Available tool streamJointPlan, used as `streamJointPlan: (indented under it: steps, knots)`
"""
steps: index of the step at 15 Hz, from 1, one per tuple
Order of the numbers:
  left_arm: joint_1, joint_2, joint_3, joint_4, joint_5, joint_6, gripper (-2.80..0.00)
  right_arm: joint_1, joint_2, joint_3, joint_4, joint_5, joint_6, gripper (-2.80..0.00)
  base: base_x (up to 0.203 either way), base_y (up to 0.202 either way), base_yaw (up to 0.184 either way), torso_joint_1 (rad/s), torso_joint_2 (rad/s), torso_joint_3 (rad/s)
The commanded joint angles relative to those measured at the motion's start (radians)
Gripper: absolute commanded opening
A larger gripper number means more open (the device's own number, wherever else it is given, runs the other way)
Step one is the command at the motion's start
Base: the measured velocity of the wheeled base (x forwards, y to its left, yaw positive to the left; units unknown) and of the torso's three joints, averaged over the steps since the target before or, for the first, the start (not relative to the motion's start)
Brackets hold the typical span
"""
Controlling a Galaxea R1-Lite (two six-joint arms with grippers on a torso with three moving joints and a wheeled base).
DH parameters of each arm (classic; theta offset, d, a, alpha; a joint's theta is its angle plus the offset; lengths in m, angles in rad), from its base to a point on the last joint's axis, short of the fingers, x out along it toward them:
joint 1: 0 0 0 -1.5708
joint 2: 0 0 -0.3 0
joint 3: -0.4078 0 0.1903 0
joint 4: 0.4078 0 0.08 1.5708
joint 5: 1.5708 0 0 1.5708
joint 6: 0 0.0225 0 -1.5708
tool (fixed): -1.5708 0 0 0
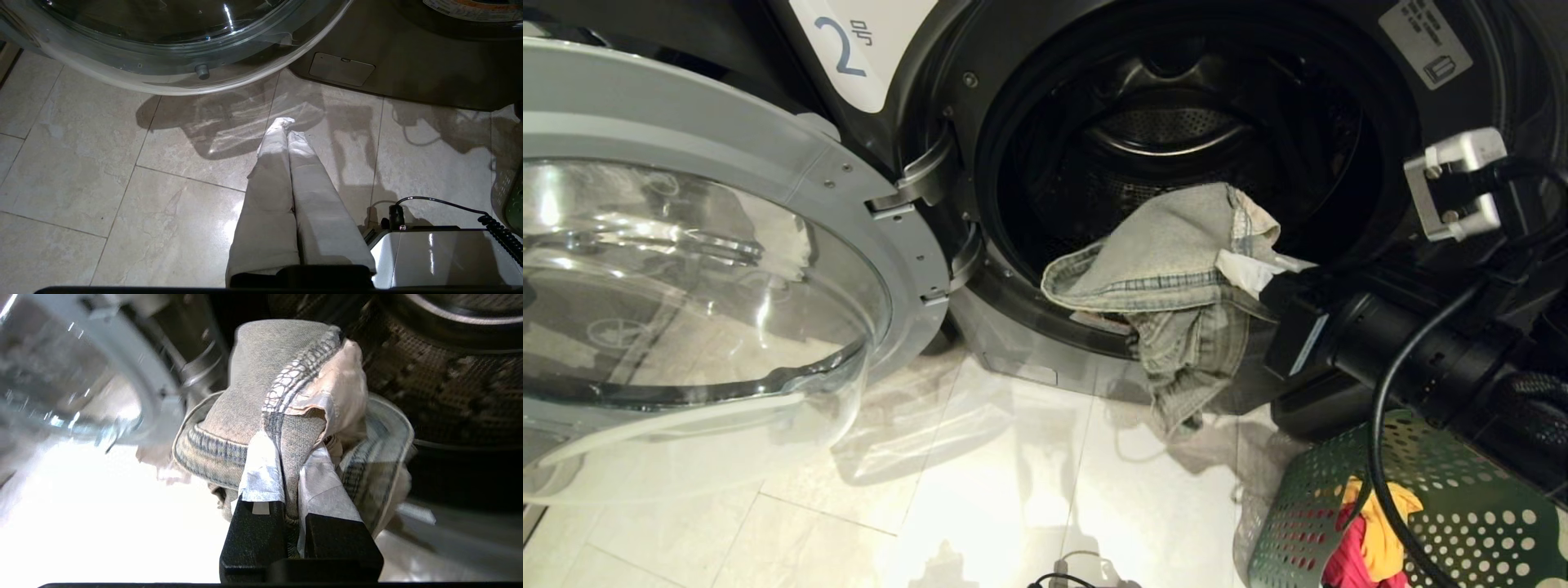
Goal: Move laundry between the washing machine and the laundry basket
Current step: Pick a cloth and place it into the basket
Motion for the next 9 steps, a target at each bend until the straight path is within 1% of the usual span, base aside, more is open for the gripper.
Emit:
streamJointPlan:
  steps: [1,5,7,9]
  knots:
    - [0.0,0.002,0.0,0.0,0.0,0.0,-2.8,0.009,-0.028,0.067,-0.007,0.0,-0.002,-2.8,0.0,0.0,0.0,0.0,0.0,0.0]
    - [0.0,0.002,0.0,0.0,0.0,0.0,-2.8,0.007,-0.076,0.178,-0.002,-0.016,-0.008,-2.8,0.0,0.0,0.0,0.0,0.0,0.0]
    - [0.0,0.002,0.0,0.0,0.0,0.0,-2.8,0.003,-0.106,0.215,-0.001,-0.06,-0.011,-2.8,0.0,0.0,0.0,0.0,0.0,0.0]
    - [0.0,0.002,0.0,0.0,0.0,0.0,-2.8,-0.012,-0.148,0.214,0.015,-0.095,-0.021,-2.8,0.0,0.0,0.0,0.0,0.0,0.0]
